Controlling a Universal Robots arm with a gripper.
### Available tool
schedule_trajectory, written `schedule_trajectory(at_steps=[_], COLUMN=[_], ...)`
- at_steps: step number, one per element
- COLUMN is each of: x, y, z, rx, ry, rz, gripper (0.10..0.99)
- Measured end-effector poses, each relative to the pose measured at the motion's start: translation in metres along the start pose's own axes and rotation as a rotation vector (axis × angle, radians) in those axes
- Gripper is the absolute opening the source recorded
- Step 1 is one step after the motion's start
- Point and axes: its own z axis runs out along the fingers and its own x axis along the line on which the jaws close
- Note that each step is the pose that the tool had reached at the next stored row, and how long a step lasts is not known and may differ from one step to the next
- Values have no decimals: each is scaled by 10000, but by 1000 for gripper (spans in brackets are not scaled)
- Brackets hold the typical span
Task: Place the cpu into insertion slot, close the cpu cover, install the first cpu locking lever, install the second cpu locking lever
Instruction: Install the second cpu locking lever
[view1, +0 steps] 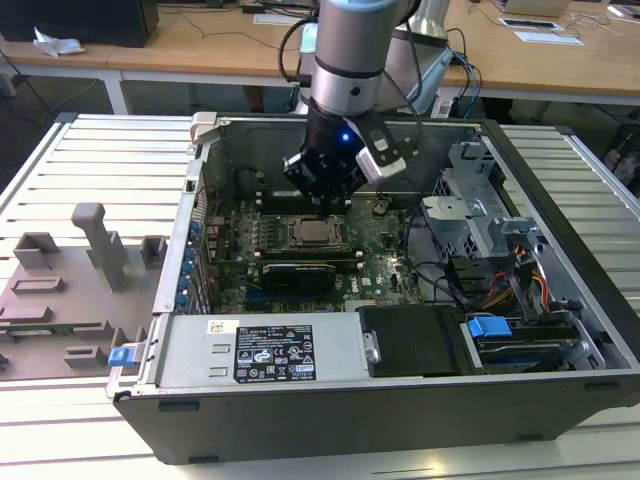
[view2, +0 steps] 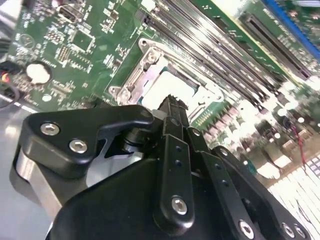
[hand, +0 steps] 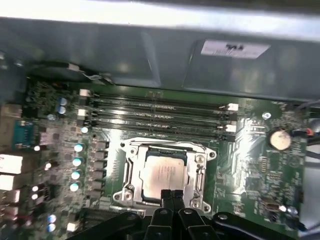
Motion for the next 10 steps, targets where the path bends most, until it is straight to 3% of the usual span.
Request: schedule_trajectory(at_steps=[2, 10], x=[2, 2], y=[2, 2], z=[-50, -55], rx=[1, 0], ry=[0, 0], rz=[0, 0], gripper=[106, 106])
